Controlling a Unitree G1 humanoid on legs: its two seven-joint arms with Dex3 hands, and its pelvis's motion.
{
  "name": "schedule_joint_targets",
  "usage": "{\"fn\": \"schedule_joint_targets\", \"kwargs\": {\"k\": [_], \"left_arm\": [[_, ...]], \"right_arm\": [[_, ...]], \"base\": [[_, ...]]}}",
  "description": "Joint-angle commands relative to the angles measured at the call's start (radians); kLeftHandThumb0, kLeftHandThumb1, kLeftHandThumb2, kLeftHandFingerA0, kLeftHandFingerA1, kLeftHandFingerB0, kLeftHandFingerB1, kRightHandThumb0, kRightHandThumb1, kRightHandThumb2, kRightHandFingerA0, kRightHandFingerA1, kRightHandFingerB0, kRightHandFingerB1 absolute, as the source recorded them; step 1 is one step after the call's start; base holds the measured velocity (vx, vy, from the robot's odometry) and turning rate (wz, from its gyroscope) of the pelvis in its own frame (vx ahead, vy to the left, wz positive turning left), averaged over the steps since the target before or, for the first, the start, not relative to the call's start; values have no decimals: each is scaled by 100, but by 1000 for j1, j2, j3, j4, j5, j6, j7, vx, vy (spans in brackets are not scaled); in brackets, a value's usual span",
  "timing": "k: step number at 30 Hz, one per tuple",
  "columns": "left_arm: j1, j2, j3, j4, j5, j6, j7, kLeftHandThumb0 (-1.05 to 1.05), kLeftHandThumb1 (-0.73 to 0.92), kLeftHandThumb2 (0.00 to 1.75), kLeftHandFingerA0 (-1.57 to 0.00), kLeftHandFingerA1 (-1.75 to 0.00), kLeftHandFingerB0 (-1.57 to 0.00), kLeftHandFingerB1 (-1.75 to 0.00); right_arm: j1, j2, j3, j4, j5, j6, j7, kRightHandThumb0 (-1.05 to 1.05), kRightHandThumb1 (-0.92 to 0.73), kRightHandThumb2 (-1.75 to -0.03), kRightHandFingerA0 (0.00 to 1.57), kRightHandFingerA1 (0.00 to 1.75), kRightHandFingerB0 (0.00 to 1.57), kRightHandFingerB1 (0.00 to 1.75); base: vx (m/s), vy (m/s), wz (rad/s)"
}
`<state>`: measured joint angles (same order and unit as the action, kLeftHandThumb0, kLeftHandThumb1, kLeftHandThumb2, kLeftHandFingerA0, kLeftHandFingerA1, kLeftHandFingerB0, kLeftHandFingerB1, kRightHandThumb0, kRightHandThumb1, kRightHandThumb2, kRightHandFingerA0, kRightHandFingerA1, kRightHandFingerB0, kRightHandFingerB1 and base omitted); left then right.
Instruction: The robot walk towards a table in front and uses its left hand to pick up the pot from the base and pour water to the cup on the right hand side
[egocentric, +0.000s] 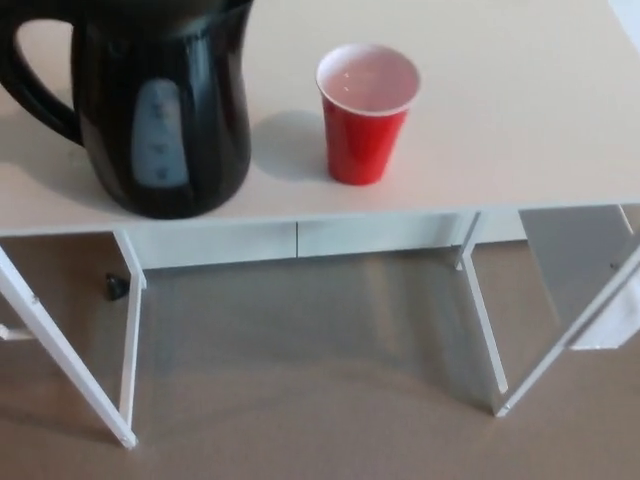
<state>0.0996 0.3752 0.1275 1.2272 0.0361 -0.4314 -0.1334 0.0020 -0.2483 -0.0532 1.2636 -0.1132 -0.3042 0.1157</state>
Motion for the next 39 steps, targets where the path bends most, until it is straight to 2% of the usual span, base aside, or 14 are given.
{"fn": "schedule_joint_targets", "kwargs": {"k": [1,5,7,8,11,24,26,27,28,29,30,31,33,39], "left_arm": [[14,8,-8,7,10,10,1,-25,60,58,-61,-43,-46,-38],[-3,15,-6,3,4,15,-12,-25,60,58,-59,-43,-45,-38],[-1,17,-7,-1,4,11,-17,-25,60,58,-58,-42,-45,-38],[0,17,-4,-1,0,8,-23,-32,54,67,-54,-48,-43,-44],[3,20,-9,-4,6,3,-24,-26,63,59,-59,-42,-44,-38],[20,22,-16,-9,2,10,-25,-25,61,58,-59,-43,-45,-38],[15,22,-19,-5,5,13,-21,-33,54,67,-55,-48,-42,-44],[12,22,-20,-3,7,11,-19,-25,59,58,-62,-44,-46,-39],[12,22,-20,-4,7,8,-18,-25,59,58,-62,-44,-46,-39],[12,23,-21,-3,8,5,-16,-26,60,58,-61,-44,-46,-39],[11,23,-22,-3,9,6,-16,-26,60,58,-61,-44,-46,-39],[8,27,-26,-8,12,11,-23,-34,55,69,-55,-49,-41,-44],[5,30,-29,-6,14,9,-25,-27,62,58,-60,-43,-44,-38],[-1,34,-34,-13,12,8,-31,-26,61,58,-59,-43,-45,-38]], "right_arm": [[23,-15,4,7,-6,2,-30,-64,-28,-89,91,87,62,73],[11,-11,-3,14,4,-5,-25,-62,-37,-77,93,87,63,70],[12,-10,-5,15,6,-11,-24,-62,-29,-91,90,89,62,74],[13,-11,-4,16,4,-15,-24,-62,-39,-74,91,85,64,70],[16,-12,-1,14,0,-14,-26,-63,-40,-70,91,81,63,66],[36,-10,-1,14,1,-30,-22,-63,-39,-72,92,85,64,69],[40,-7,-4,12,4,-33,-23,-66,-37,-72,93,85,61,70],[39,-6,-5,15,5,-31,-25,-69,-27,-90,92,88,60,74],[37,-6,-4,17,4,-29,-26,-69,-27,-90,92,88,60,74],[34,-5,-6,20,5,-24,-28,-67,-36,-74,96,85,64,71],[33,-4,-9,21,8,-20,-29,-67,-36,-74,96,85,64,71],[33,-3,-9,13,8,-17,-33,-63,-28,-89,93,88,63,73],[32,-3,-9,10,9,-18,-34,-63,-37,-74,95,85,65,70],[25,-3,-7,6,7,-25,-26,-66,-37,-74,95,85,65,71]], "base": [[129,82,14],[133,-28,7],[100,-88,-3],[81,-86,18],[40,-47,-6],[51,204,-5],[117,128,5],[128,60,6],[114,36,8],[136,12,6],[129,-12,6],[120,-36,5],[119,-77,10],[20,-214,0]]}}
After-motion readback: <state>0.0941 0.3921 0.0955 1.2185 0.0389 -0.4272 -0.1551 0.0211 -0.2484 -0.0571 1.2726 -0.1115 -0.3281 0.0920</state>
